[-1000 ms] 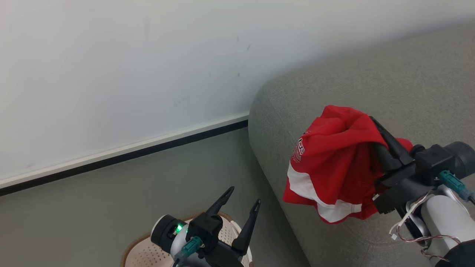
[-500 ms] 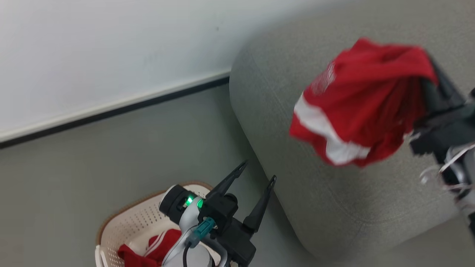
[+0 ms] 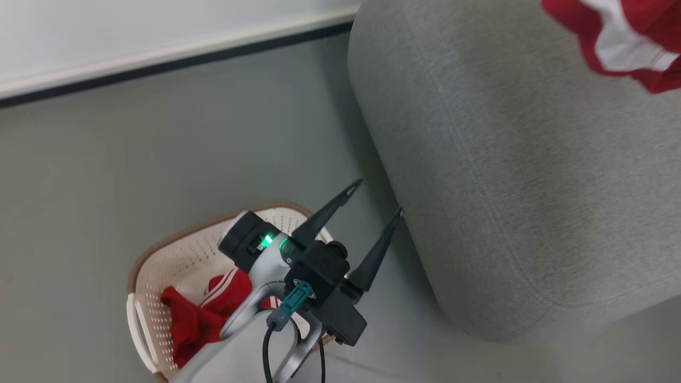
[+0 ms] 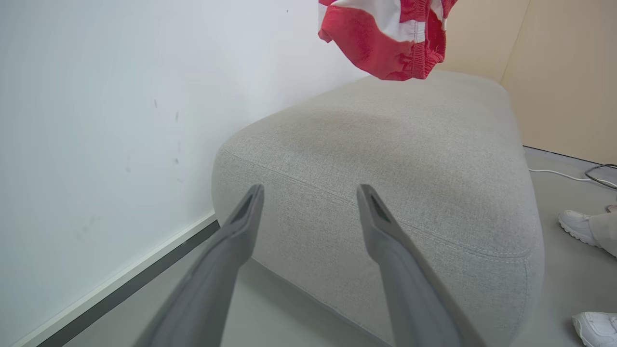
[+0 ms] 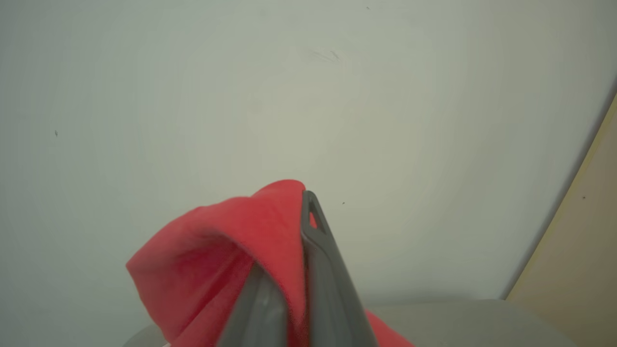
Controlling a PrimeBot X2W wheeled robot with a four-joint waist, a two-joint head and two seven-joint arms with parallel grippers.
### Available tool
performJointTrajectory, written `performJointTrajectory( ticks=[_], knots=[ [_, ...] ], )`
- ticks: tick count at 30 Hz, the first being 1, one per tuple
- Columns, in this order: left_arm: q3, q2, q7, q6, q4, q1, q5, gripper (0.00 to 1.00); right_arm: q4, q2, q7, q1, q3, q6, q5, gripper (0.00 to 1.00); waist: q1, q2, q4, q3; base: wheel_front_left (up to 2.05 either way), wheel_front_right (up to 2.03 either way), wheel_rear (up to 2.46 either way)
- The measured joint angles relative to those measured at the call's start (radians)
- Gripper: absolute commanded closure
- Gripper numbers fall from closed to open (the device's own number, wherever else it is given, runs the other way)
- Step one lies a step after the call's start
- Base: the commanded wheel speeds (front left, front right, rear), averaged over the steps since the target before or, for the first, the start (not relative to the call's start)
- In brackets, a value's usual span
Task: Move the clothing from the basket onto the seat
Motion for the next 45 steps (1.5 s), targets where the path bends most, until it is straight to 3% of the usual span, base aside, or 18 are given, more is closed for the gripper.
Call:
performJointTrajectory(
  ticks=[11, 25, 27, 29, 30, 31, 45],
  knots=[
    [0.015, 0.066, 0.042, 0.001, -0.086, -0.067, 0.060, 0.00, 0.143, -0.010, -0.005, -0.166, -0.008, 0.007, 0.001, 1.00, 0.0000, 0.0001, 0.031, 0.166, 0.00, 0.00, 0.00],
    [0.008, 0.085, 0.066, 0.000, -0.113, -0.128, 0.091, 0.00, 0.368, 0.106, -0.075, -0.170, 0.013, 0.000, 0.010, 1.00, 0.0000, 0.0000, -0.008, 0.321, 0.00, 0.00, 0.00],
    [0.004, 0.085, 0.067, 0.000, -0.112, -0.128, 0.091, 0.00, 0.393, 0.114, -0.083, -0.160, 0.015, 0.000, 0.010, 0.67, -0.0001, 0.0000, -0.018, 0.329, 0.00, 0.00, 0.00],
    [0.001, 0.085, 0.067, 0.000, -0.109, -0.128, 0.092, 0.00, 0.418, 0.118, -0.087, -0.160, 0.018, 0.000, 0.010, 0.53, -0.0001, 0.0000, -0.026, 0.333, 0.00, 0.00, 0.00],
    [0.000, 0.086, 0.067, 0.000, -0.109, -0.128, 0.092, 0.00, 0.427, 0.119, -0.092, -0.160, 0.020, 0.000, 0.010, 0.09, -0.0001, 0.0000, -0.029, 0.334, 0.00, 0.00, 0.00],
    [0.000, 0.086, 0.067, 0.000, -0.108, -0.128, 0.092, 0.00, 0.434, 0.122, -0.092, -0.160, 0.023, 0.000, 0.009, 0.00, -0.0001, 0.0000, -0.031, 0.334, 0.00, 0.00, 0.00],
    [0.017, 0.084, 0.016, 0.001, -0.048, -0.119, 0.079, 0.00, 0.435, 0.162, -0.111, -0.090, 0.109, 0.014, -0.060, 0.00, -0.0002, -0.0001, -0.041, 0.258, 0.00, 0.00, 0.00]
  ],
)
